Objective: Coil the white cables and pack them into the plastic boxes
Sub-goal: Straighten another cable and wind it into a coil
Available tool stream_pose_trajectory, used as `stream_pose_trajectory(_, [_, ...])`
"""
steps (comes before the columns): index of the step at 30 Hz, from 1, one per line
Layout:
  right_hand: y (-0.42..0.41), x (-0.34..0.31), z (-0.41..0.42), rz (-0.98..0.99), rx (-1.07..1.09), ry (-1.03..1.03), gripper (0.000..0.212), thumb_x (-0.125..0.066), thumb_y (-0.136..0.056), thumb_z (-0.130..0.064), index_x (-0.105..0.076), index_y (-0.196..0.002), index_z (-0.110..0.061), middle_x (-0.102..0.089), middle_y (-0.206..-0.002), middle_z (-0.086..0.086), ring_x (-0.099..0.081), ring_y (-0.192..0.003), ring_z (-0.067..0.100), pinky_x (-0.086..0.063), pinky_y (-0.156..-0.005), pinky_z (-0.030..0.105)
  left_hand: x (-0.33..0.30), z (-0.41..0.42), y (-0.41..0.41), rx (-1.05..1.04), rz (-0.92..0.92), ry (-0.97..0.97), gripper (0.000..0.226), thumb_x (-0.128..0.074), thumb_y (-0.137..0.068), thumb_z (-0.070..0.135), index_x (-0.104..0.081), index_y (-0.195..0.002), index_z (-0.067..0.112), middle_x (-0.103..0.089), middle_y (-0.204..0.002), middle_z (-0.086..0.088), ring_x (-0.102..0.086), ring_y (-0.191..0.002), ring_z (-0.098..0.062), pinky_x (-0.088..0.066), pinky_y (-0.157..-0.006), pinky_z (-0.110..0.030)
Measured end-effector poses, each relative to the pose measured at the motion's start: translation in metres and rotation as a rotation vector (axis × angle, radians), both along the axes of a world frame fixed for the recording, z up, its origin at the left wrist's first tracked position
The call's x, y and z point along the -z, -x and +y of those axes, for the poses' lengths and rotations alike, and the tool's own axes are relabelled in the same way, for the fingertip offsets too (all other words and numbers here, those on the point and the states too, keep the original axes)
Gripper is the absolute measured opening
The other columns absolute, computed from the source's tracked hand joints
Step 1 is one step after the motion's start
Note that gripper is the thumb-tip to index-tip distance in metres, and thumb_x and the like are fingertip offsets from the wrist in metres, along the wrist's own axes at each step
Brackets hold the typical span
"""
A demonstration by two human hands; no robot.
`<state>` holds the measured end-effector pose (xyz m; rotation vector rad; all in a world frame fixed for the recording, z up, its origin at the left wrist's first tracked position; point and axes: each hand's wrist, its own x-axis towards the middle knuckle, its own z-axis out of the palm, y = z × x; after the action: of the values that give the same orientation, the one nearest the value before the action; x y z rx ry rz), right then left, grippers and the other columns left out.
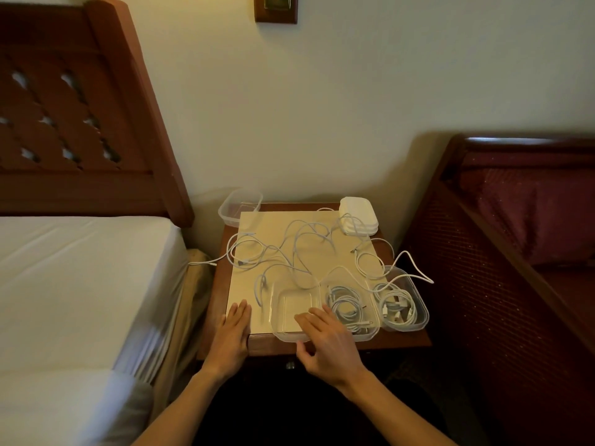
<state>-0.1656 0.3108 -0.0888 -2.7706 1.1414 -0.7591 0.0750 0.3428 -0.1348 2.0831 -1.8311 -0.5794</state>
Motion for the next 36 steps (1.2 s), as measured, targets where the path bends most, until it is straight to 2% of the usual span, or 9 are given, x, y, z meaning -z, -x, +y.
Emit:
stream_pose_trajectory(4, [0.006, -0.033, -0.040, -0.155, 0.165, 0.017, 0.028, -0.059, -0.085, -0.020, -0.068, -0.112, -0.017, -0.069, -0.109, -0.003, -0.060, -0.102, 0.017, -0.055, -0.084, 0.034, -0.015, -0.005, 0.005, -0.205, 0.216, 0.162, 0.042, -0.051, -0.097, 0.010, -0.051, -0.139, 0.008, -0.047, -0.147, -0.008, -0.041, -0.137, -0.021, -0.024, -0.112, -0.024])
stream_pose_trajectory(6, [0.012, -0.049, -0.068, -0.112, 0.306, -0.031, 0.027, -0.057, -0.090, -0.015, -0.067, -0.115, -0.016, -0.067, -0.114, -0.001, -0.055, -0.105, 0.020, -0.052, -0.083, 0.037, -0.037, -0.013, 0.009, -0.393, 0.371, 0.240, 0.030, -0.055, -0.094, 0.009, -0.064, -0.123, 0.012, -0.064, -0.124, -0.006, -0.059, -0.108, -0.018, -0.044, -0.089, -0.023])
stream_pose_trajectory(11, [0.022, -0.065, -0.130, 0.334, 0.566, -0.315, 0.032, -0.052, -0.096, -0.036, -0.069, -0.111, -0.013, -0.060, -0.121, 0.004, -0.043, -0.121, 0.027, -0.039, -0.097, 0.042, -0.074, -0.044, 0.021, -0.487, 0.448, 0.208, 0.041, -0.045, -0.099, 0.045, -0.066, -0.075, 0.020, -0.064, -0.076, 0.003, -0.058, -0.075, -0.015, -0.040, -0.065, -0.030])
stream_pose_trajectory(14, [0.020, -0.068, -0.145, 0.358, 0.579, -0.380, 0.023, -0.054, -0.093, -0.024, -0.071, -0.101, -0.012, -0.067, -0.109, 0.007, -0.053, -0.112, 0.028, -0.042, -0.090, 0.039, -0.077, -0.058, 0.020, -0.388, 0.289, 0.091, 0.040, -0.057, -0.094, 0.046, -0.064, -0.063, 0.021, -0.061, -0.061, 0.005, -0.057, -0.063, -0.013, -0.041, -0.058, -0.027])
stream_pose_trajectory(19, [0.020, -0.080, -0.164, 0.186, 0.608, -0.522, 0.029, -0.046, -0.097, -0.030, -0.065, -0.099, -0.009, -0.067, -0.107, 0.012, -0.061, -0.101, 0.032, -0.042, -0.081, 0.038, -0.094, -0.075, 0.009, -0.451, 0.402, 0.185, 0.026, -0.061, -0.095, 0.026, -0.071, -0.074, 0.014, -0.065, -0.066, -0.002, -0.058, -0.063, -0.016, -0.042, -0.053, -0.028])
stream_pose_trajectory(22, [0.022, -0.078, -0.169, 0.352, 0.558, -0.608, 0.040, -0.059, -0.089, -0.053, -0.062, -0.085, -0.014, -0.067, -0.098, 0.005, -0.059, -0.098, 0.027, -0.043, -0.087, 0.042, -0.107, -0.085, 0.002, -0.491, 0.475, 0.207, 0.022, -0.060, -0.096, 0.027, -0.072, -0.084, 0.014, -0.066, -0.073, -0.005, -0.059, -0.069, -0.021, -0.041, -0.057, -0.027])
stream_pose_trajectory(26, [0.023, -0.067, -0.169, 0.366, 0.583, -0.568, 0.023, -0.066, -0.087, -0.034, -0.069, -0.094, -0.013, -0.069, -0.099, 0.007, -0.062, -0.101, 0.028, -0.046, -0.082, 0.038, -0.112, -0.088, -0.002, -0.472, 0.426, 0.180, 0.024, -0.060, -0.096, 0.026, -0.074, -0.089, 0.008, -0.065, -0.072, -0.005, -0.056, -0.067, -0.018, -0.036, -0.055, -0.023])
stream_pose_trajectory(33, [0.010, -0.118, -0.174, -0.324, 0.402, -0.436, 0.020, -0.050, -0.099, -0.028, -0.059, -0.083, -0.018, -0.067, -0.082, 0.004, -0.060, -0.075, 0.024, -0.051, -0.070, 0.039, -0.137, -0.088, 0.002, -0.489, 0.396, 0.243, 0.025, -0.058, -0.096, 0.021, -0.065, -0.119, 0.013, -0.070, -0.109, -0.008, -0.067, -0.085, -0.022, -0.058, -0.078, -0.043])
stream_pose_trajectory(36, [-0.002, -0.165, -0.175, -0.352, 0.204, -0.355, 0.020, -0.055, -0.097, -0.028, -0.066, -0.085, -0.017, -0.062, -0.071, -0.006, -0.054, -0.064, 0.010, -0.046, -0.063, 0.034, -0.180, -0.101, 0.024, -0.299, 0.420, 0.420, 0.038, -0.060, -0.095, 0.017, -0.056, -0.134, 0.020, -0.060, -0.126, 0.004, -0.070, -0.074, -0.015, -0.060, -0.068, -0.034])
